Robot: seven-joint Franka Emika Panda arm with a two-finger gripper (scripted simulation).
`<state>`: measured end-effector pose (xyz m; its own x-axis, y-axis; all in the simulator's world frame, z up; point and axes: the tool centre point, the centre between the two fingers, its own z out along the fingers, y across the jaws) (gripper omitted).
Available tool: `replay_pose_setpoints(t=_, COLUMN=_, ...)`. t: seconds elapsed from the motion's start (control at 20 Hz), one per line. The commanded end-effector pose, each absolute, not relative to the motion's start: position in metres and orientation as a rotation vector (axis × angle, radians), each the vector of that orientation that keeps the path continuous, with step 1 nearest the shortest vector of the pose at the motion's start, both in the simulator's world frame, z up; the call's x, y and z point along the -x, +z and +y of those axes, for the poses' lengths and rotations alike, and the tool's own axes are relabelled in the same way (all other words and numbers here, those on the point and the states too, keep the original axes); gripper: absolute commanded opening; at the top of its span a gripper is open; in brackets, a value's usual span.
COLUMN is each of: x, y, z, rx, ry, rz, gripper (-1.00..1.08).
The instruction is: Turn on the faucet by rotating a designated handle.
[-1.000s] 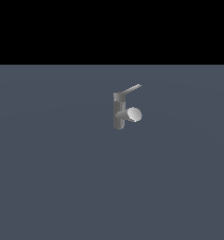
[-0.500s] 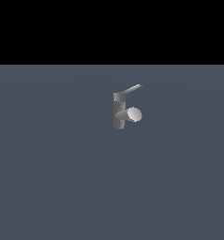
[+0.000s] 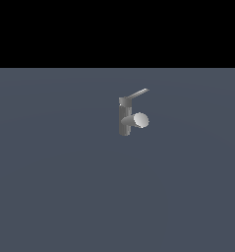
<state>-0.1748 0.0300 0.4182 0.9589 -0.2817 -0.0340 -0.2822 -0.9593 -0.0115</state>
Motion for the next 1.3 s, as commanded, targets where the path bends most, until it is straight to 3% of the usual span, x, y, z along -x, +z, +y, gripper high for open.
replay_pose_setpoints(t=0.0, x=0.156, y=0.405, z=0.034, rx=3.078, ry=0.048, rz=0.537, gripper=-1.0)
replay_pose_setpoints(t=0.65, x=0.06, y=0.342, z=0.036, rx=2.963, ry=0.037, rz=0.993, gripper=-1.0)
replay_pose_setpoints(t=1.25, x=-0.026, y=0.285, z=0.01, rx=2.8, ry=0.025, rz=1.4, gripper=-1.0)
